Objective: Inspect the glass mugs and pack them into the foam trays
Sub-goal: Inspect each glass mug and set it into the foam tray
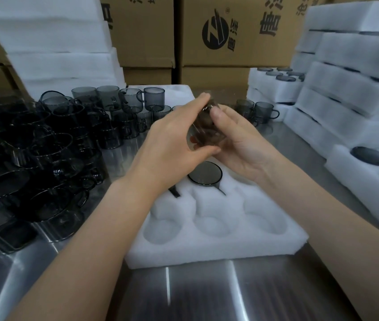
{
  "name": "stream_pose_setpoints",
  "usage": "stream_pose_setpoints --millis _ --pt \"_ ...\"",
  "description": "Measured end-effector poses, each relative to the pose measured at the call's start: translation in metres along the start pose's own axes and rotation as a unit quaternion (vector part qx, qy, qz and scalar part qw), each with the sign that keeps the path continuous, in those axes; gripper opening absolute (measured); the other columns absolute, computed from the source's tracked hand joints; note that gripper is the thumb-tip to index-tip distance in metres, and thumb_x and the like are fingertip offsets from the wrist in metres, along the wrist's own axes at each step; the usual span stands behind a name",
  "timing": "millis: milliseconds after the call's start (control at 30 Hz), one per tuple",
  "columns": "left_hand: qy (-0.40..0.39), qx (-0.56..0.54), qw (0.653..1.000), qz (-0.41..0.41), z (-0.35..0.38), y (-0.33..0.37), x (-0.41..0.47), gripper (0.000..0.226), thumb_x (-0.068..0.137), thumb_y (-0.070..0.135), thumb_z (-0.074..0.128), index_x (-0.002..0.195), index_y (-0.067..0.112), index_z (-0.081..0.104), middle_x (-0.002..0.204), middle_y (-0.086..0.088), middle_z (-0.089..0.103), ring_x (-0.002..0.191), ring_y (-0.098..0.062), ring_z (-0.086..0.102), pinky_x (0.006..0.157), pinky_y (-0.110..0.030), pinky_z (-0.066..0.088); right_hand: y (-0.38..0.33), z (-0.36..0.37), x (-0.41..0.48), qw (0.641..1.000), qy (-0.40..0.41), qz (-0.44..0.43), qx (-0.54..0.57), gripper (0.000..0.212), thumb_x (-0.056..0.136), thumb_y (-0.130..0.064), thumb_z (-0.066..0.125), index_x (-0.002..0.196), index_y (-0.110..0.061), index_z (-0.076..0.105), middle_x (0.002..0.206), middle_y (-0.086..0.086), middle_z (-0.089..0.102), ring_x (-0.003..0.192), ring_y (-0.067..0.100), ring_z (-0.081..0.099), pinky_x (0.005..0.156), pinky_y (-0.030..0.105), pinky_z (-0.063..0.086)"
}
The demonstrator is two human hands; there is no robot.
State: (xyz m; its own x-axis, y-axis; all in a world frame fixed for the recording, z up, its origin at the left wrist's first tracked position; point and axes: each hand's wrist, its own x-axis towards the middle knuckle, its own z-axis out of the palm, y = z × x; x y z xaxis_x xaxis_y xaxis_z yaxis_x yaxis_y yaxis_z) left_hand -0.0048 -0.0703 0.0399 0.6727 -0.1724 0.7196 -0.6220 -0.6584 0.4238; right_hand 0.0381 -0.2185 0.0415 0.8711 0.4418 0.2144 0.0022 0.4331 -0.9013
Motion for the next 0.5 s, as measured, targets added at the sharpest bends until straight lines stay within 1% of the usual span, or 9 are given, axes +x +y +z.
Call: stream_pose_setpoints --millis 67,100,167,233,300,367,433,500 --pt "0.003 -0.005 1.0 -0.002 0.0001 -0.0001 -0.0004 0.079 0.071 0.023 0.086 0.141 0.014 0.049 0.131 -0.001 0.061 0.119 -0.008 0.054 0.103 -0.014 0.037 -0.0007 0.0021 0.0003 0.999 0.016 -0.001 -0.034 0.071 0.084 -0.037 0.059 0.137 0.006 0.04 0.125 0.031 0.055 0.101 0.036 0.058 0.071 0.041 0.048" --pt "0.008 -0.013 1.0 0.0 0.0002 0.0002 -0.0007 0.079 0.071 0.022 0.086 0.14 0.013 0.05 0.13 -0.002 0.062 0.117 -0.007 0.055 0.103 -0.015 0.039 -0.0013 0.0023 0.0003 0.998 0.015 -0.004 -0.055 0.073 0.084 -0.042 0.057 0.138 0.004 0.04 0.126 0.031 0.055 0.101 0.037 0.06 0.07 0.041 0.049" --pt "0.017 -0.029 0.999 0.008 0.0002 0.0006 -0.0009 0.078 0.07 0.02 0.087 0.139 0.011 0.051 0.13 -0.002 0.062 0.116 -0.005 0.055 0.103 -0.016 0.04 -0.0024 0.0012 0.0002 0.997 0.01 -0.014 -0.076 0.069 0.085 -0.048 0.054 0.135 -0.002 0.047 0.123 0.026 0.061 0.1 0.038 0.066 0.07 0.042 0.054" --pt "0.021 -0.041 0.999 0.013 0.0 0.0001 -0.0008 0.078 0.069 0.018 0.087 0.138 0.009 0.052 0.131 -0.002 0.062 0.117 -0.004 0.055 0.103 -0.013 0.039 -0.0031 0.0 0.0 0.997 0.004 -0.018 -0.07 0.062 0.085 -0.05 0.054 0.13 -0.007 0.054 0.119 0.021 0.066 0.101 0.037 0.068 0.069 0.042 0.057" --pt "0.019 -0.052 0.998 0.017 -0.0002 -0.0011 -0.0009 0.077 0.069 0.015 0.087 0.137 0.009 0.052 0.132 -0.002 0.061 0.119 -0.004 0.054 0.103 -0.011 0.037 -0.0037 0.0005 0.0 0.999 0.002 -0.017 -0.048 0.058 0.085 -0.049 0.056 0.126 -0.01 0.057 0.113 0.019 0.067 0.098 0.035 0.069 0.06 0.037 0.058" --pt "0.01 -0.066 0.998 0.016 0.0003 -0.0027 -0.0019 0.077 0.069 0.01 0.086 0.137 0.012 0.051 0.135 0.0 0.059 0.126 -0.006 0.051 0.107 -0.015 0.037 -0.0041 -0.0006 0.0005 0.999 0.013 -0.018 -0.024 0.058 0.085 -0.046 0.058 0.127 -0.007 0.056 0.112 0.02 0.065 0.094 0.034 0.068 0.051 0.033 0.055" --pt "-0.007 -0.079 0.997 0.014 0.0011 -0.0046 -0.0026 0.077 0.07 0.002 0.084 0.137 0.014 0.05 0.14 0.002 0.055 0.135 -0.008 0.044 0.112 -0.019 0.033 -0.0052 -0.0031 0.0008 0.999 0.034 -0.022 -0.008 0.051 0.084 -0.04 0.06 0.124 -0.007 0.058 0.11 0.021 0.064 0.091 0.034 0.067 0.05 0.037 0.056" --pt "-0.022 -0.079 0.997 0.012 0.0022 -0.0061 -0.003 0.077 0.07 -0.002 0.082 0.138 0.014 0.049 0.142 0.004 0.052 0.139 -0.008 0.039 0.114 -0.019 0.029 -0.0058 -0.0048 0.0001 0.998 0.053 -0.032 -0.009 0.035 0.088 -0.033 0.059 0.113 -0.009 0.061 0.099 0.017 0.067 0.081 0.031 0.069 0.05 0.041 0.057"
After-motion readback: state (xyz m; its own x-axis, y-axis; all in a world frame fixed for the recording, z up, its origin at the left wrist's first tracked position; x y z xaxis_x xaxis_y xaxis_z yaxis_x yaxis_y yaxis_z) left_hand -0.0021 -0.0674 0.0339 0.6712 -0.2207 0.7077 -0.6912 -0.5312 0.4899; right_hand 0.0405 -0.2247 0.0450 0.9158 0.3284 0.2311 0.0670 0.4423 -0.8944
